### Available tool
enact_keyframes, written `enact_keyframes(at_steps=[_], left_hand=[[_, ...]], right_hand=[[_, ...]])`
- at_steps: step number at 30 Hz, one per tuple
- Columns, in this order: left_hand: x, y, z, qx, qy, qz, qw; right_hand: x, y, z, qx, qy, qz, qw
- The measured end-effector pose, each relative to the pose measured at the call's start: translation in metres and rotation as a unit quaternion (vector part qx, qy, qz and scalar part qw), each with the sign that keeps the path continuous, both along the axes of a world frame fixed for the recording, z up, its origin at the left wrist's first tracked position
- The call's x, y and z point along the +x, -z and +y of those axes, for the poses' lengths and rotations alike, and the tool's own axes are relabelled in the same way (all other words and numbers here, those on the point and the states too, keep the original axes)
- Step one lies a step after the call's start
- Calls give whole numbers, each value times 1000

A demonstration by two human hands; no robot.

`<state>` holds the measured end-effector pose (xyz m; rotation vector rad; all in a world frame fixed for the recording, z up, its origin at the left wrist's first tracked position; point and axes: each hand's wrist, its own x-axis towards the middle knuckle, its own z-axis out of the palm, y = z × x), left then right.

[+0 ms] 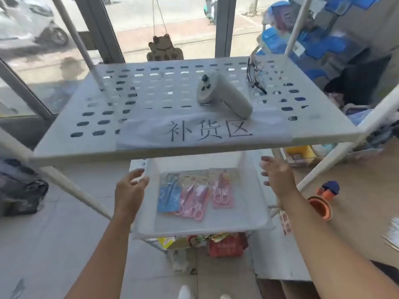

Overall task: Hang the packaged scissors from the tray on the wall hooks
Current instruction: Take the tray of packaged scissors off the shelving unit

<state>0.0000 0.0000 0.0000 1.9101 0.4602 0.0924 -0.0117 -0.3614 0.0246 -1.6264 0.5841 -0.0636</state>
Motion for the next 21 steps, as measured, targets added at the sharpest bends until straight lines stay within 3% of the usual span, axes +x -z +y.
enact_keyframes(at_steps=[3,14,21], left_hand=[[13,12,7,20,-23,45,999],[42,10,28,-94,32,156,983],[19,4,23,-90,48,97,990]], right_hand=[[9,13,2,-10,-2,45,999],[22,30,-8,20,-61,141,988],[5,25,-20,22,-127,130,983]])
